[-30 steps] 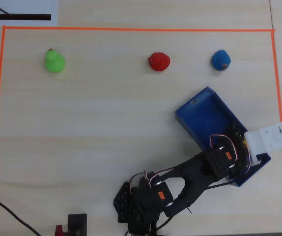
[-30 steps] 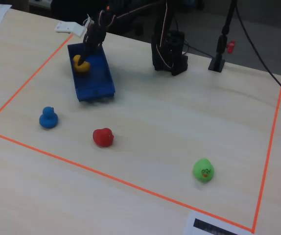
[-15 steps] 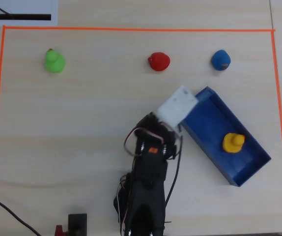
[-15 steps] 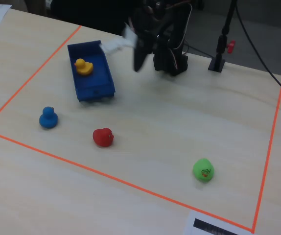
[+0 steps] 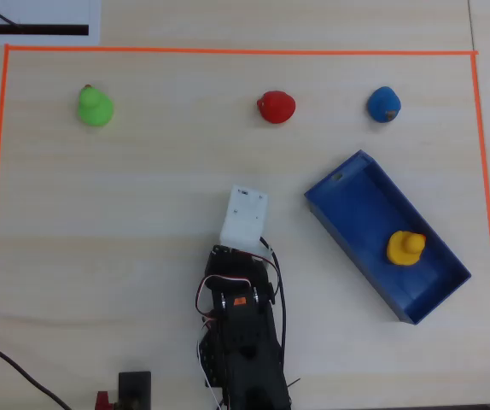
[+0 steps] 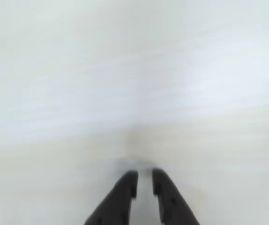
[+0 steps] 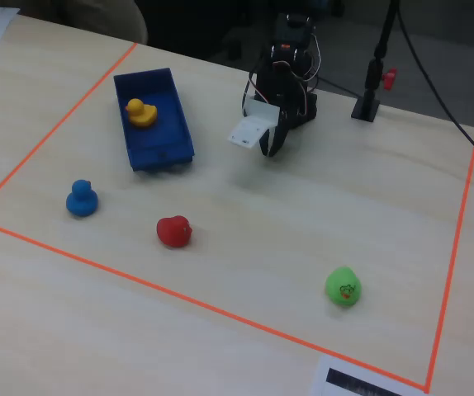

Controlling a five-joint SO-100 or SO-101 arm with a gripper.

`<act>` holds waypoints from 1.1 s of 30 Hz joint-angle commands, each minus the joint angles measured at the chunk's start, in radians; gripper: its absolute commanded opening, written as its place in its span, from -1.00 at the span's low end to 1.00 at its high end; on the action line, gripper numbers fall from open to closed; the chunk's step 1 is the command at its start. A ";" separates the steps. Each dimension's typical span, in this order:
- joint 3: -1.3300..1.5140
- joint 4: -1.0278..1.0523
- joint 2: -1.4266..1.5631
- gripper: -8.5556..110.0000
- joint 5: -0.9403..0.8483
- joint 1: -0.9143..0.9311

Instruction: Grasp yellow duck and put it into box.

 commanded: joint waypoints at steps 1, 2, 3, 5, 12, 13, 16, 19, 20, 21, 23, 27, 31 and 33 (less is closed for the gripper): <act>-0.002 0.020 -0.002 -0.86 -0.009 0.011; -0.002 0.020 -0.002 -0.86 -0.011 0.018; -0.002 0.020 -0.002 -0.86 -0.011 0.026; -0.002 0.020 -0.002 -0.82 -0.012 0.034; -0.002 0.020 -0.002 -0.81 -0.012 0.034; -0.002 0.020 -0.002 -0.81 -0.012 0.034; -0.002 0.020 -0.002 -0.81 -0.012 0.034; -0.002 0.020 -0.002 -0.81 -0.012 0.034; -0.002 0.020 -0.002 -0.81 -0.012 0.034; -0.002 0.020 -0.002 -0.81 -0.012 0.034; -0.002 0.020 -0.002 -0.81 -0.012 0.034; -0.002 0.020 -0.002 -0.81 -0.012 0.034; -0.002 0.020 -0.002 -0.81 -0.012 0.034; -0.002 0.020 -0.002 -0.81 -0.012 0.034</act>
